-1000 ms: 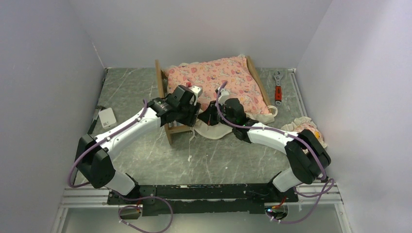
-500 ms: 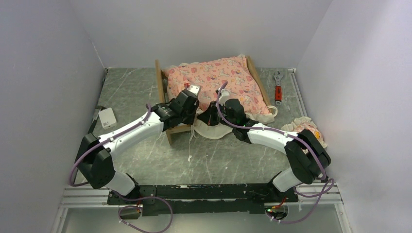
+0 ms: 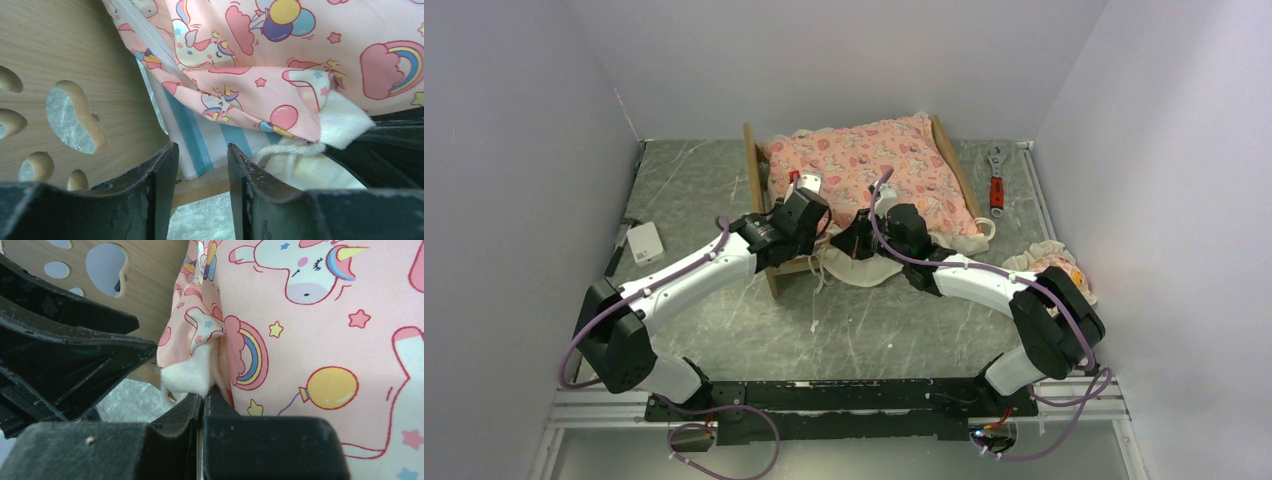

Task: Set up the pet bed

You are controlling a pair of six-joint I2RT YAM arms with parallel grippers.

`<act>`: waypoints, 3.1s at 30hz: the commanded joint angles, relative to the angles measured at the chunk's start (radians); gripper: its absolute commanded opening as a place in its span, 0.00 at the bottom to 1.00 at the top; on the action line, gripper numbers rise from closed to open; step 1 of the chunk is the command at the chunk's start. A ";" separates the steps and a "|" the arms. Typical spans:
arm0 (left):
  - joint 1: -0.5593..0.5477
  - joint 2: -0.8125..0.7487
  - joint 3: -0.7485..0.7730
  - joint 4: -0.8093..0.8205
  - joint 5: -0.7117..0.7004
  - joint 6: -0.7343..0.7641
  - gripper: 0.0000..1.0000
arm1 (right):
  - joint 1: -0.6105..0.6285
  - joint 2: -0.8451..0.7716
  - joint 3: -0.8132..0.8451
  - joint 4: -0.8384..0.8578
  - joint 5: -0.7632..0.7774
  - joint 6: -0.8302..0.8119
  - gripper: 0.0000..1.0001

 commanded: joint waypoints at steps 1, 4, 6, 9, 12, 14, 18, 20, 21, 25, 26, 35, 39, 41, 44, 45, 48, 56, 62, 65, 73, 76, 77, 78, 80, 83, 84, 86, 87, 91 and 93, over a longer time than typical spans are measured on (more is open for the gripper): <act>-0.005 -0.061 0.000 -0.005 0.086 -0.068 0.49 | -0.006 -0.005 -0.007 0.058 -0.004 0.003 0.00; -0.012 -0.104 -0.021 0.020 0.143 -0.085 0.52 | -0.007 -0.005 -0.010 0.058 -0.002 0.003 0.00; -0.012 -0.110 -0.029 0.024 0.155 -0.093 0.53 | -0.007 -0.002 -0.009 0.060 -0.004 0.005 0.00; -0.013 -0.090 -0.031 -0.001 0.160 -0.108 0.53 | -0.008 0.001 -0.008 0.065 -0.009 0.009 0.00; -0.021 -0.084 -0.061 0.035 0.190 -0.098 0.52 | -0.007 0.000 -0.010 0.065 -0.009 0.009 0.00; -0.028 -0.088 -0.086 0.070 0.205 -0.091 0.53 | -0.008 -0.002 -0.010 0.063 -0.008 0.009 0.00; -0.037 -0.083 -0.089 0.107 0.207 -0.086 0.53 | -0.007 0.004 -0.011 0.069 -0.011 0.011 0.00; -0.043 -0.082 -0.076 0.125 0.192 -0.084 0.54 | -0.007 0.007 -0.011 0.072 -0.014 0.015 0.00; -0.047 -0.081 -0.071 0.136 0.179 -0.083 0.55 | -0.007 0.007 -0.013 0.075 -0.015 0.016 0.00; -0.056 -0.076 -0.060 0.185 0.128 -0.074 0.56 | -0.007 0.008 -0.013 0.078 -0.016 0.018 0.00; -0.057 -0.069 -0.058 0.196 0.117 -0.068 0.56 | -0.007 0.007 -0.014 0.079 -0.017 0.019 0.00; -0.059 0.005 -0.051 0.208 0.028 -0.065 0.50 | -0.008 0.008 -0.019 0.087 -0.020 0.024 0.00; -0.059 -0.006 -0.059 0.169 -0.047 -0.094 0.40 | -0.007 0.008 -0.022 0.088 -0.020 0.024 0.00; -0.059 -0.024 -0.069 0.167 -0.071 -0.088 0.35 | -0.007 0.008 -0.023 0.090 -0.018 0.024 0.00; -0.060 -0.030 -0.070 0.146 -0.100 -0.080 0.32 | -0.007 0.013 -0.024 0.096 -0.021 0.027 0.00; -0.059 -0.026 -0.068 0.139 -0.102 -0.080 0.32 | -0.007 0.016 -0.023 0.097 -0.021 0.029 0.00; -0.059 -0.006 -0.072 0.133 -0.083 -0.091 0.34 | -0.008 0.015 -0.022 0.098 -0.021 0.029 0.00; -0.060 0.030 -0.101 0.091 -0.046 -0.159 0.35 | -0.008 0.002 -0.027 0.085 -0.010 0.024 0.00; -0.059 -0.001 -0.129 0.051 -0.080 -0.173 0.34 | -0.015 -0.009 -0.034 0.083 -0.005 0.027 0.00; -0.059 -0.011 -0.123 0.020 -0.101 -0.168 0.28 | -0.021 -0.017 -0.039 0.082 -0.003 0.027 0.00; -0.060 -0.063 -0.012 -0.023 -0.145 0.005 0.02 | -0.022 -0.022 -0.041 0.088 -0.023 0.027 0.00; -0.059 -0.082 0.052 -0.025 -0.147 0.155 0.01 | -0.021 -0.024 -0.031 0.087 -0.043 0.019 0.00; -0.059 -0.085 0.071 -0.021 -0.149 0.205 0.01 | -0.021 -0.024 -0.025 0.087 -0.056 0.016 0.00; -0.060 -0.090 0.091 -0.018 -0.152 0.260 0.01 | -0.021 -0.022 -0.018 0.085 -0.072 0.008 0.00; -0.059 -0.097 0.120 -0.011 -0.164 0.362 0.01 | -0.020 -0.021 0.002 0.074 -0.101 -0.008 0.00; -0.059 -0.092 0.150 -0.008 -0.185 0.511 0.03 | -0.016 -0.008 0.037 0.052 -0.143 -0.030 0.00; -0.059 -0.086 0.160 -0.004 -0.196 0.543 0.03 | -0.012 -0.001 0.051 0.044 -0.152 -0.035 0.00; -0.059 -0.078 0.173 -0.002 -0.225 0.591 0.04 | -0.004 0.014 0.069 0.034 -0.164 -0.042 0.00; -0.059 -0.075 0.178 0.006 -0.244 0.619 0.04 | -0.001 0.024 0.076 0.033 -0.169 -0.043 0.00; -0.060 -0.062 0.204 0.004 -0.296 0.677 0.05 | 0.011 0.046 0.100 0.025 -0.181 -0.044 0.00; -0.059 -0.065 0.205 0.002 -0.316 0.708 0.06 | 0.017 0.056 0.108 0.022 -0.185 -0.047 0.00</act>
